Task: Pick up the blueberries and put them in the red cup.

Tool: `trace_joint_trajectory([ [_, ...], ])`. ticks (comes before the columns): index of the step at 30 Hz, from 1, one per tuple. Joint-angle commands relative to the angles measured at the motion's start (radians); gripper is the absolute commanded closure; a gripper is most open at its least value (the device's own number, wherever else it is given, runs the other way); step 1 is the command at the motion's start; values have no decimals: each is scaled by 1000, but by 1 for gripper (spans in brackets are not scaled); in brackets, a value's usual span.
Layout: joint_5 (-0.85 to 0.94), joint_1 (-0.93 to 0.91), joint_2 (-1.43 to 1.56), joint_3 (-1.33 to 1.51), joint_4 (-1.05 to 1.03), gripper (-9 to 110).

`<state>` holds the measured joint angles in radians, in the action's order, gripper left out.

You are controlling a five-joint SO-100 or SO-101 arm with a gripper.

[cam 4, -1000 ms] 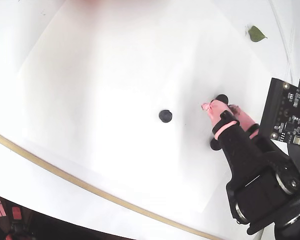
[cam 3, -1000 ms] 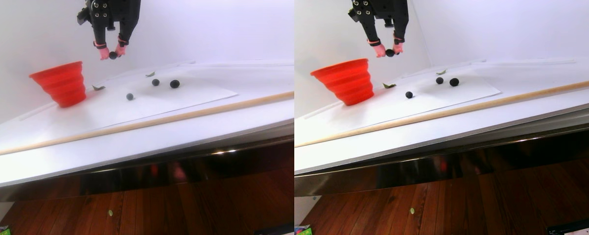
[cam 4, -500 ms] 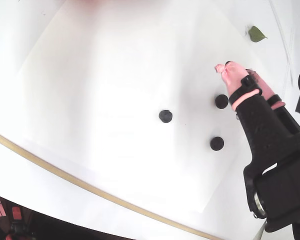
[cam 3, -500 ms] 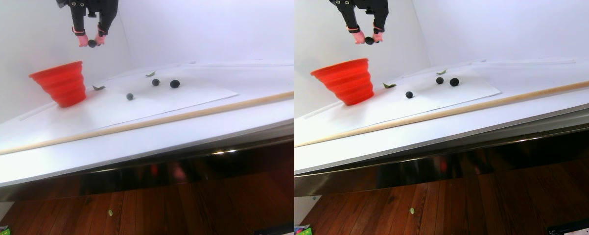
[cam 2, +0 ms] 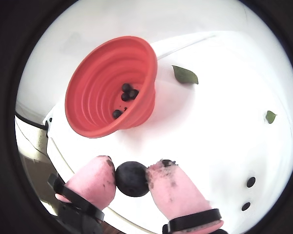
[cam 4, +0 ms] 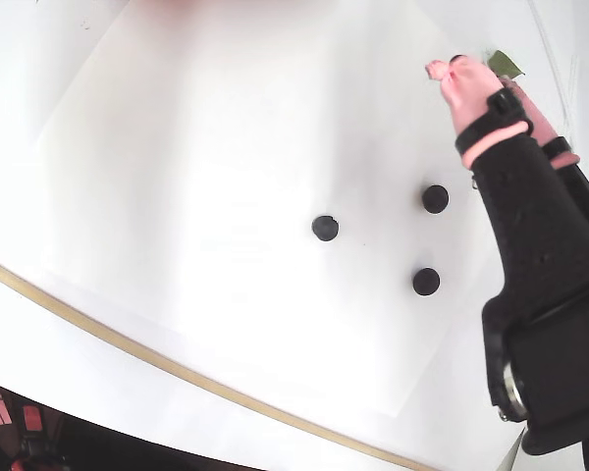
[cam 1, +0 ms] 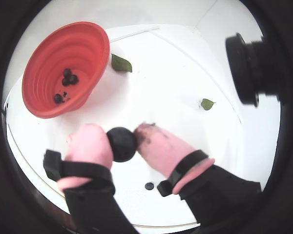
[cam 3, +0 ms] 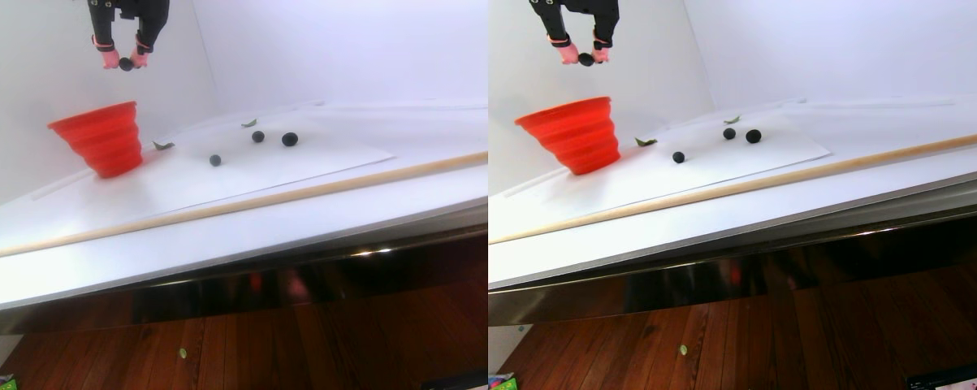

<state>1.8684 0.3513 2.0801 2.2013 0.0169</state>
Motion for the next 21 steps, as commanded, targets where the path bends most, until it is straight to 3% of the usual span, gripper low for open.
trace_joint_trajectory([
  [1,-15,69,-3,-112,46,90],
  [21,-25,156,-170,-199,181,89],
])
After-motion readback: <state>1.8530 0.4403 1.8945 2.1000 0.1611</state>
